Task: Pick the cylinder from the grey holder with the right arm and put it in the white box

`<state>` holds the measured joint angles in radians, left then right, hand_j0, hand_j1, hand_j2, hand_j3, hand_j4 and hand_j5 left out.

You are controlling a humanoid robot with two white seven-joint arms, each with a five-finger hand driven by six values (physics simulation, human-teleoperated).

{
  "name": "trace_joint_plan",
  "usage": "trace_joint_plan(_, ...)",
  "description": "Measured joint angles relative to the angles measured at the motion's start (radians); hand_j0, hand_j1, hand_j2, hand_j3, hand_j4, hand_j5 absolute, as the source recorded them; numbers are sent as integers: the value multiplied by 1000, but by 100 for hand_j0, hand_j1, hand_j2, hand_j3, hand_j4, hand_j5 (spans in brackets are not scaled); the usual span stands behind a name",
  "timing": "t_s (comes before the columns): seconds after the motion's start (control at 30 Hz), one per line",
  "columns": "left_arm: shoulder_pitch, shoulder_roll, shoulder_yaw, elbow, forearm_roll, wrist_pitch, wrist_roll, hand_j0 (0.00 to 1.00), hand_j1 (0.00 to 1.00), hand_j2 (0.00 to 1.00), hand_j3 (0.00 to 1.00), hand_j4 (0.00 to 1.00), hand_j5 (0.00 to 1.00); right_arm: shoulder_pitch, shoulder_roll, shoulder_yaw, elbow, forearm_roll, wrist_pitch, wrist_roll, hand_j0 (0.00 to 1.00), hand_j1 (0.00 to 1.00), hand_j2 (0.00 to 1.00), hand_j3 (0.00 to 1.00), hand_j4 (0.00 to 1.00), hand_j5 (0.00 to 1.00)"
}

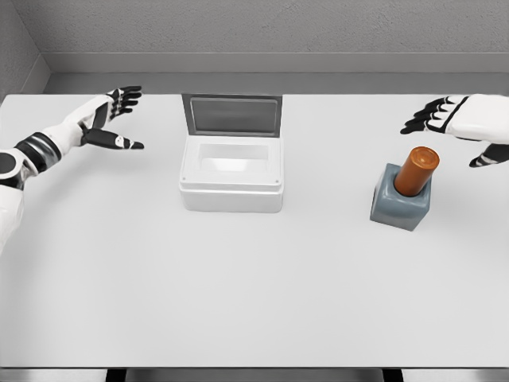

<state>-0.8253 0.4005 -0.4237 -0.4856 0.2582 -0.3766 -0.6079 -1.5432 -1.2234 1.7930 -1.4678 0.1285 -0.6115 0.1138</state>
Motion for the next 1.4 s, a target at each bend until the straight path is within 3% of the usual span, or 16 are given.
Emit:
trace_joint_plan(0.13,-14,-9,4,-1,0,13,-2,100,100,100,100,100,100,-14,2,-25,-4,-1,0,3,100,100,100,100,100,100)
trace_joint_plan(0.3,-26,-35,2,6,-5,15,-3,100,100,100,100,100,100,-5,11,-45,-23,1,0,82,100,100,100,100,100,100)
trace_joint_plan(0.43,-26,-41,0,8,-7,15,-3,100,100,100,100,100,100,-5,50,-42,-32,0,0,105,100,100,100,100,100,100)
trace_joint_plan(1.4,-29,-46,1,7,-7,17,-3,100,100,100,100,100,100,34,96,-7,17,-43,0,111,99,99,99,99,99,99)
